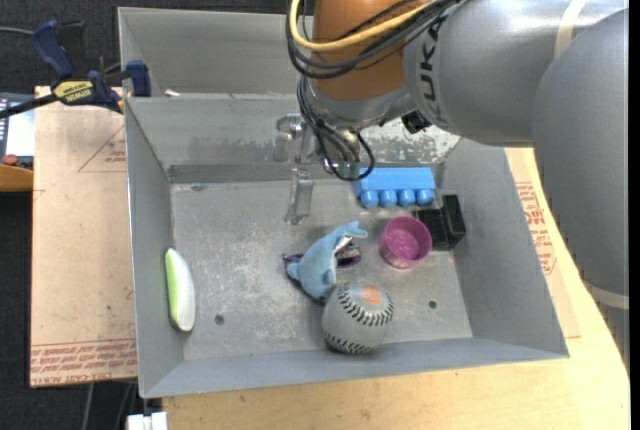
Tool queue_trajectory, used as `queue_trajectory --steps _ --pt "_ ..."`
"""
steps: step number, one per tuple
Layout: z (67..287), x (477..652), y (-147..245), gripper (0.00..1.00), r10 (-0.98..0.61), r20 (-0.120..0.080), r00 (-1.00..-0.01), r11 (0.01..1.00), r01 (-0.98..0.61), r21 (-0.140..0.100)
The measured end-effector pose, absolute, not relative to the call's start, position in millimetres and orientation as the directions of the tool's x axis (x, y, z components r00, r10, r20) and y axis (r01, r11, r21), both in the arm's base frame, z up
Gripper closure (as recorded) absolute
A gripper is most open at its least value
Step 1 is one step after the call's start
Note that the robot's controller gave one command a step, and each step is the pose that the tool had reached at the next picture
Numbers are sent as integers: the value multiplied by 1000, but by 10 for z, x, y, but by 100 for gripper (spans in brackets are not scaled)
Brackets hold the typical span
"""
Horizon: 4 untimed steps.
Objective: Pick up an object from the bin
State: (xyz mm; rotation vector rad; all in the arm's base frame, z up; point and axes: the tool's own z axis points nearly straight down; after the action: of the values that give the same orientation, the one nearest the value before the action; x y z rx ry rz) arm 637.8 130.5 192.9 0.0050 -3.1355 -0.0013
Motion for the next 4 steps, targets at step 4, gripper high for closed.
queue_trajectory --steps 4 --pt "1149 5931 543 0 -474 -2 -881 881 -474 4"
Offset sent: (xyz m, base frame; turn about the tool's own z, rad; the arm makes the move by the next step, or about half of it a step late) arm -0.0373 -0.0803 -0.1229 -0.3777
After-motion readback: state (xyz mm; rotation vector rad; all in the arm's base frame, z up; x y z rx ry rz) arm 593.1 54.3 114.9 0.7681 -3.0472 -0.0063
